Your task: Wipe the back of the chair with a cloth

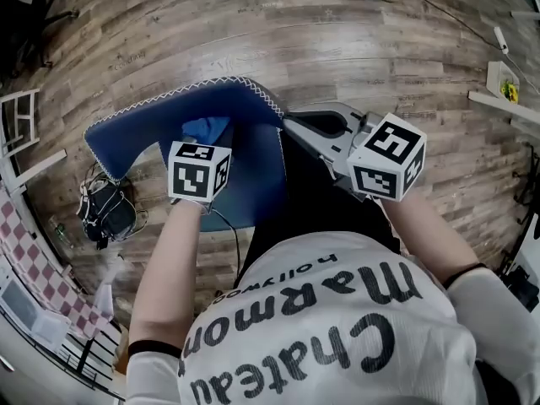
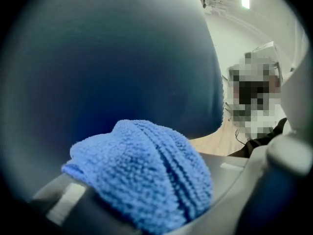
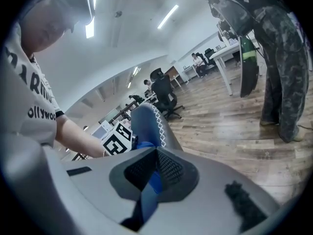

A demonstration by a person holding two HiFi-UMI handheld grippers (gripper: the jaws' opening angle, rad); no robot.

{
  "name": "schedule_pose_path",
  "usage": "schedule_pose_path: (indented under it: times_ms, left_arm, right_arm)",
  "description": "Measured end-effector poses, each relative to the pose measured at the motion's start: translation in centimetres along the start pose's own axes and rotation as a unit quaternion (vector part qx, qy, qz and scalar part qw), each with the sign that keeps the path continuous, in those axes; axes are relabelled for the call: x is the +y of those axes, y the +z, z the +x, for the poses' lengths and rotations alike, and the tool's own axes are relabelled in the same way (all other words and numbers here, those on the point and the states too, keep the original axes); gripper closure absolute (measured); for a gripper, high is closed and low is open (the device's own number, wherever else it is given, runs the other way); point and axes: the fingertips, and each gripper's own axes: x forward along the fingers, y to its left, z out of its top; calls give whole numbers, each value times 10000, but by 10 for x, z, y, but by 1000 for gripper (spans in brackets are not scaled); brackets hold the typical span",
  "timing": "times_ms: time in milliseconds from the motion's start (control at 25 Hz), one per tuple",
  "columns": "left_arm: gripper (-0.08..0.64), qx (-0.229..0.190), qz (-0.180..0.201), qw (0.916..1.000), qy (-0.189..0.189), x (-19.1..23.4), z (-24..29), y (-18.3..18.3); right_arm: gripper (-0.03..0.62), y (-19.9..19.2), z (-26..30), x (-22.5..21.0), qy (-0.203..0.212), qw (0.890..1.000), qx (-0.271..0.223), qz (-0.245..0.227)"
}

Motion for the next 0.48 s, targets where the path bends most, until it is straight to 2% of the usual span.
schedule_pose_path:
  times_ms: [320,480]
  left_arm:
    - [528,169,796,9949,-602,-65,21,14]
    - [528,182,1253,9871,-980,-101,24,18]
  right_arm:
    - [580,-3,-16,-11,-167,9998,-60,94]
    - [580,-4,-18,-12,-192,9998,-51,97]
